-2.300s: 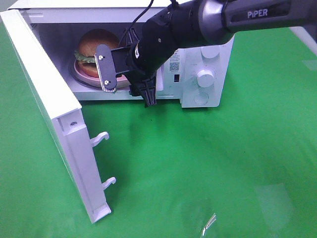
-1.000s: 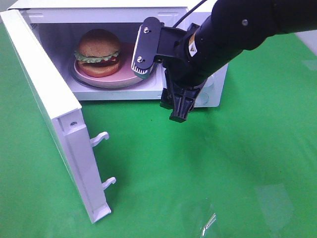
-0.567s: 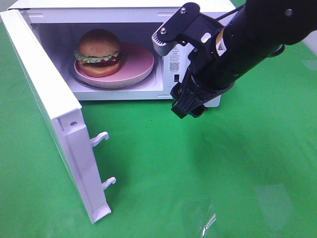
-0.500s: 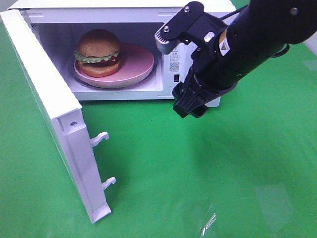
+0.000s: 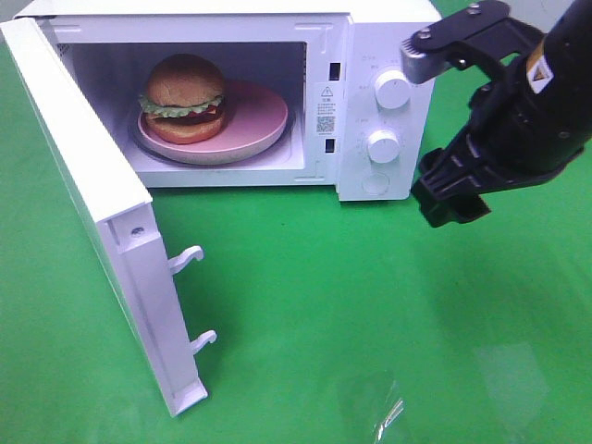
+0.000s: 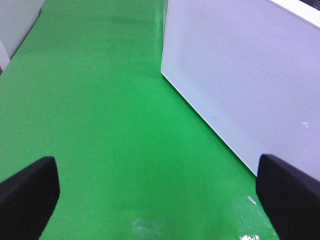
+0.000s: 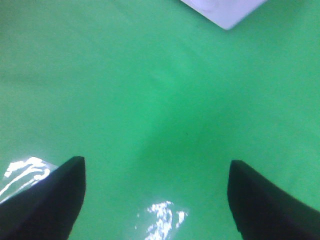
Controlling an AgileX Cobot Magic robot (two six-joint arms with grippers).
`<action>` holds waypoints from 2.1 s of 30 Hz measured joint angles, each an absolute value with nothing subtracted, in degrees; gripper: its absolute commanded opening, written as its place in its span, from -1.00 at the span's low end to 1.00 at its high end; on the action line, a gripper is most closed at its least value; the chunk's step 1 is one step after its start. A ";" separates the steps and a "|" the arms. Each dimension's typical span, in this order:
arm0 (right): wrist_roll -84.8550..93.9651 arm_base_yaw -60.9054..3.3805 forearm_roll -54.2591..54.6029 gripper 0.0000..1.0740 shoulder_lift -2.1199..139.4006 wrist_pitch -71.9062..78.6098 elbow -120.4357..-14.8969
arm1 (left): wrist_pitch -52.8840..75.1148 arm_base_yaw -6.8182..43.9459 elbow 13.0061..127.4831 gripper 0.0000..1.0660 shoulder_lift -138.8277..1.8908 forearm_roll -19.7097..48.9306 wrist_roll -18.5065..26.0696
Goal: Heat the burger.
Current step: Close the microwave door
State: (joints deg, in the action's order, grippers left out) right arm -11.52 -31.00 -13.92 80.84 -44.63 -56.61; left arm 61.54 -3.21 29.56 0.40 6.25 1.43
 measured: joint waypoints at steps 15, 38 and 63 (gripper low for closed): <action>-12.49 -14.73 -11.12 0.40 70.59 -52.94 -56.61 | 61.54 -3.21 29.56 0.88 0.40 6.25 1.43; -11.86 -14.27 -10.83 0.40 43.14 -59.93 -50.82 | 61.54 -3.21 29.56 0.88 0.40 6.25 1.43; -11.17 -4.87 -7.73 0.40 5.39 -55.75 -28.48 | 61.54 -3.21 29.56 0.88 0.40 6.25 1.43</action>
